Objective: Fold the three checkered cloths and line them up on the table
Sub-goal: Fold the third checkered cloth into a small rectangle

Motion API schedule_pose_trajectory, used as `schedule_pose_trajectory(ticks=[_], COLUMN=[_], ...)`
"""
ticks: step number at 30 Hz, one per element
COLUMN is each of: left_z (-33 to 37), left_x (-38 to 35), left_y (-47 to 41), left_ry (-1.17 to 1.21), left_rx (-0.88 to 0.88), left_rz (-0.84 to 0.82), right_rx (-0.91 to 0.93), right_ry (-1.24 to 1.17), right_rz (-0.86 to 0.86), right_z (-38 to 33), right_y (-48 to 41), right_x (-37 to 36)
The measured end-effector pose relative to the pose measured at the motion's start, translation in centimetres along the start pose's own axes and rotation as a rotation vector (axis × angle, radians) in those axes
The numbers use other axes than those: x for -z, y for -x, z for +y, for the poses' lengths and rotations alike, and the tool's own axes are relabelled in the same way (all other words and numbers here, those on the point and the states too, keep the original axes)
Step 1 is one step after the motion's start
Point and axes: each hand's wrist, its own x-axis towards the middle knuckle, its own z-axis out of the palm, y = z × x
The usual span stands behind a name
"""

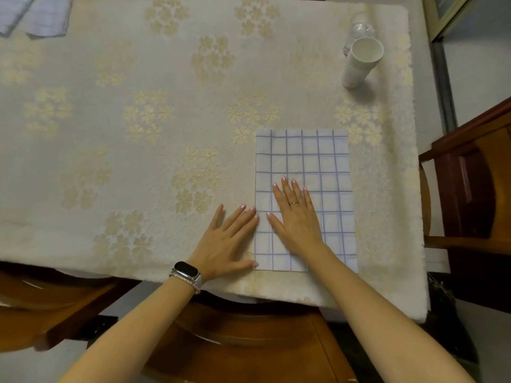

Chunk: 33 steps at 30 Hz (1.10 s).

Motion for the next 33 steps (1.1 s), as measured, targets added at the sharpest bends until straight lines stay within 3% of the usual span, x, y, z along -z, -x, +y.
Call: schedule_pose_trajectory(ticks=[5, 12, 25, 33], left_z=[0.3, 1.7, 3.3, 3.5], left_x=[-0.1, -1.2, -1.6, -0.6], left_y=[1.2, 1.1, -0.8, -0.3], left_ry=[0.04, 0.001, -0.088, -0.004], left_rx=[-0.157, -0.304, -0.26, -0.169], left_rz=[0.063, 0.167, 0.151, 0.148], right_rx=[0.086, 0.005, -0.006, 0.132], right_ry=[-0.056, -0.044, -0.138, -0.144], right_rz=[0.105, 0.003, -0.089, -0.114], right_z=[0.3, 0.3, 0.3, 2.4], right_y=[3.9, 9.9, 10.6, 11.7], right_x=[0.8, -0.8, -0.1, 1.1])
